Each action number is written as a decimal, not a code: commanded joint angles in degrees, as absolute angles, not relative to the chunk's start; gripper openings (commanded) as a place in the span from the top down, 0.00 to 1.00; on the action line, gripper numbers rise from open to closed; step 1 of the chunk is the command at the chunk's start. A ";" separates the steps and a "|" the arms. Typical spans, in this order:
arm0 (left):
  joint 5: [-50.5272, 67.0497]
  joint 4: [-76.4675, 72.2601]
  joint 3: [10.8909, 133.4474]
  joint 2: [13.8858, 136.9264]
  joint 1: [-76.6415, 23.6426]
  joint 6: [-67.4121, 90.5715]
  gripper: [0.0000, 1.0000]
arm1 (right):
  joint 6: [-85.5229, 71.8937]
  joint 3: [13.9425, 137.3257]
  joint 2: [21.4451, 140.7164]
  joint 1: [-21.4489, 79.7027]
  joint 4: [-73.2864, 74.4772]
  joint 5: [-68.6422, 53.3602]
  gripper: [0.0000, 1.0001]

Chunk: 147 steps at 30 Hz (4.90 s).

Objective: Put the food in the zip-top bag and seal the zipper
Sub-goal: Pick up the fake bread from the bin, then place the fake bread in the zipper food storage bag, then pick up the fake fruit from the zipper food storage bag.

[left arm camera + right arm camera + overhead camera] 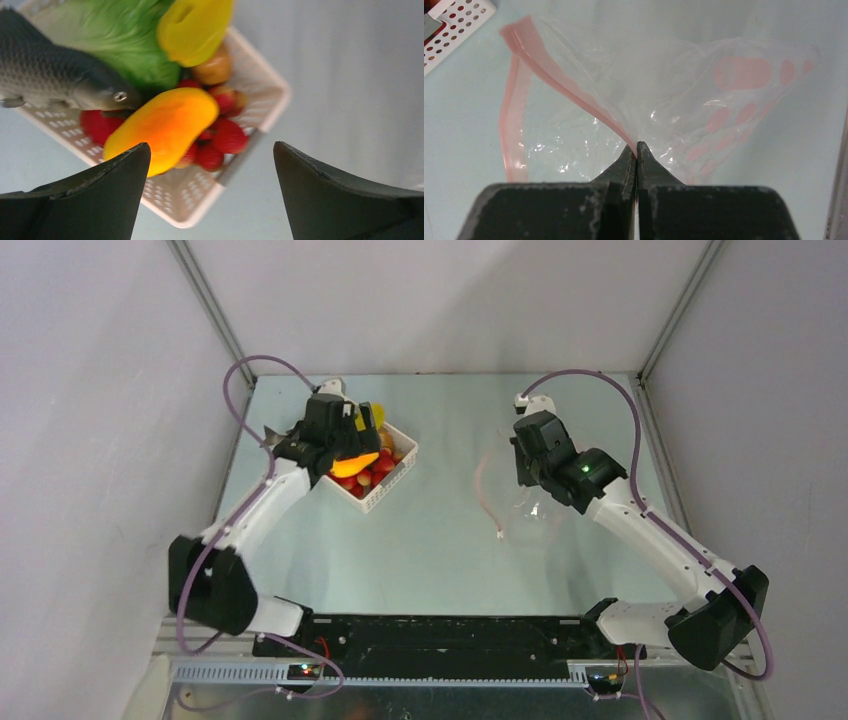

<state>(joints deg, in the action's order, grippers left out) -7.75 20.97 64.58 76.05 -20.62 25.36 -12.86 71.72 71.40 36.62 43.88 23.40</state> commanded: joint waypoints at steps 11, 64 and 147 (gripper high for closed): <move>2.10 21.17 65.35 85.47 -12.70 -4.64 0.00 | -13.40 73.21 72.08 35.26 44.02 19.65 1.00; 28.85 -19.92 52.07 67.12 -37.67 38.04 0.71 | -26.03 70.96 69.96 34.84 38.91 14.25 1.00; -3.02 19.09 67.15 74.08 -21.98 21.82 0.00 | -38.19 63.30 61.50 18.25 25.22 -27.88 1.00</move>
<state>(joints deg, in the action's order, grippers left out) -7.25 19.03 61.84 69.10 -26.57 26.26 -39.31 60.93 61.45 19.25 21.17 -31.53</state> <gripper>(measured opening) 0.995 0.010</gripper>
